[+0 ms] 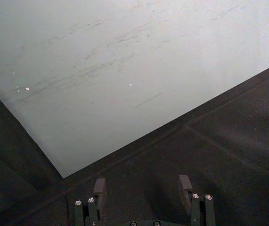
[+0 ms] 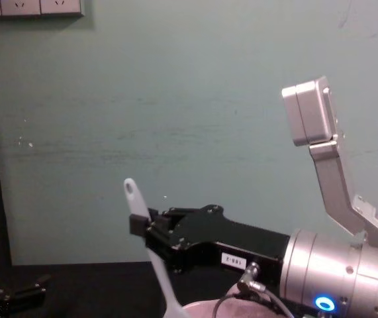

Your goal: Use the one hand to pick up the spoon and stir the clear water in the bowl.

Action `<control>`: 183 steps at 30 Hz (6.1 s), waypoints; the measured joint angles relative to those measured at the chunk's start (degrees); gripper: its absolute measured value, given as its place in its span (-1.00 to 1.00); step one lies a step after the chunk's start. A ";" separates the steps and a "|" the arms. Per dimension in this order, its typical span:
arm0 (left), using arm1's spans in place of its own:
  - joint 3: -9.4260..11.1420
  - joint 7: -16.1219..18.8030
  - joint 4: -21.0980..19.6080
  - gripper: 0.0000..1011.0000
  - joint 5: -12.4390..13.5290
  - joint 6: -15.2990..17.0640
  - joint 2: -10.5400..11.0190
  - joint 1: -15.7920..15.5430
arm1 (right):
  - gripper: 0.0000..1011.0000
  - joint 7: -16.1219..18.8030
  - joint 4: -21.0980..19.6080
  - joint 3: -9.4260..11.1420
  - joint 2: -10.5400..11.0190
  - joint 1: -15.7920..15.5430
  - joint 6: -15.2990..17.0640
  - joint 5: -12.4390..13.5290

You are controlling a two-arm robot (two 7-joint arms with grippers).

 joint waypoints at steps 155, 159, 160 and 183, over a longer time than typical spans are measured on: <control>0.00 0.00 0.00 0.99 0.00 0.00 0.00 0.00 | -0.77 -25.11 -36.52 26.90 11.00 -24.66 21.47 23.24; 0.00 0.00 0.00 0.99 0.00 0.00 0.00 0.00 | -0.77 -27.49 -36.56 27.19 10.68 -24.58 24.19 25.46; 0.00 0.00 0.00 0.99 0.00 0.00 0.00 0.00 | -0.77 -28.07 -36.49 27.26 10.56 -24.56 24.71 25.88; 0.00 0.00 0.00 0.99 0.00 0.00 0.00 0.00 | -0.77 -29.41 -26.53 25.90 9.34 -20.98 23.72 33.45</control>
